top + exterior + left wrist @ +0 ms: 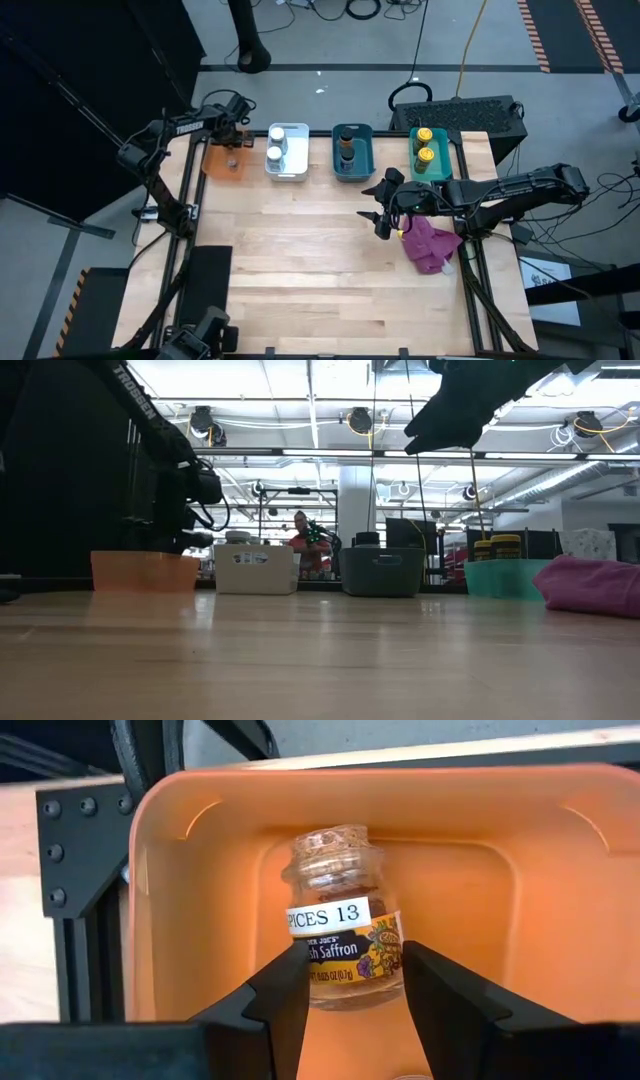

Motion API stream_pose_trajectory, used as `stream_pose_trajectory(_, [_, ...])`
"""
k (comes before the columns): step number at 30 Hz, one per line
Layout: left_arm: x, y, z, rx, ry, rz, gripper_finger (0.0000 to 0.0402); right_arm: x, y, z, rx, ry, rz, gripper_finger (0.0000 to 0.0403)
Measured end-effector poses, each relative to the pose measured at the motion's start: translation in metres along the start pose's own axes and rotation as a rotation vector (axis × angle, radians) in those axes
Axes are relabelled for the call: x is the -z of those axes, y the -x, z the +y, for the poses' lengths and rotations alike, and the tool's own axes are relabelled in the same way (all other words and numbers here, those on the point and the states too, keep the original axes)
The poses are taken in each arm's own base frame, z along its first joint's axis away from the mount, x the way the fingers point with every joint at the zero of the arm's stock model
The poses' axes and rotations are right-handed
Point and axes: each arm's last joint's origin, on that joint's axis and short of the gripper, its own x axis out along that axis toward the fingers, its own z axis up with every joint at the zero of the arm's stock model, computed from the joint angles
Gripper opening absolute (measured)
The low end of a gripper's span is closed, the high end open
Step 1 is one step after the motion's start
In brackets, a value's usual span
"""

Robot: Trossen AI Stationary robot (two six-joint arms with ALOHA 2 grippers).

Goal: Sort spices by type
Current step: Put the brown seasoning bottle into the orange bin

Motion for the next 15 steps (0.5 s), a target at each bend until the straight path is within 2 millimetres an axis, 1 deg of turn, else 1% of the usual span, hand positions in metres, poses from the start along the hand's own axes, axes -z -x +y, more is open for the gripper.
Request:
stream_pose_trajectory(7, [0.0003,0.0001,-0.001,-0.006,-0.019,-0.006,0.0163,0.0,-0.0001,0.0,0.0,0.0,0.0,0.0267])
stream_pose_trajectory(15, [-0.0007,-0.0005,-0.005,0.009,-0.015,-0.029,0.0212,0.0,0.0,0.0,0.0,0.0,0.0,0.0267])
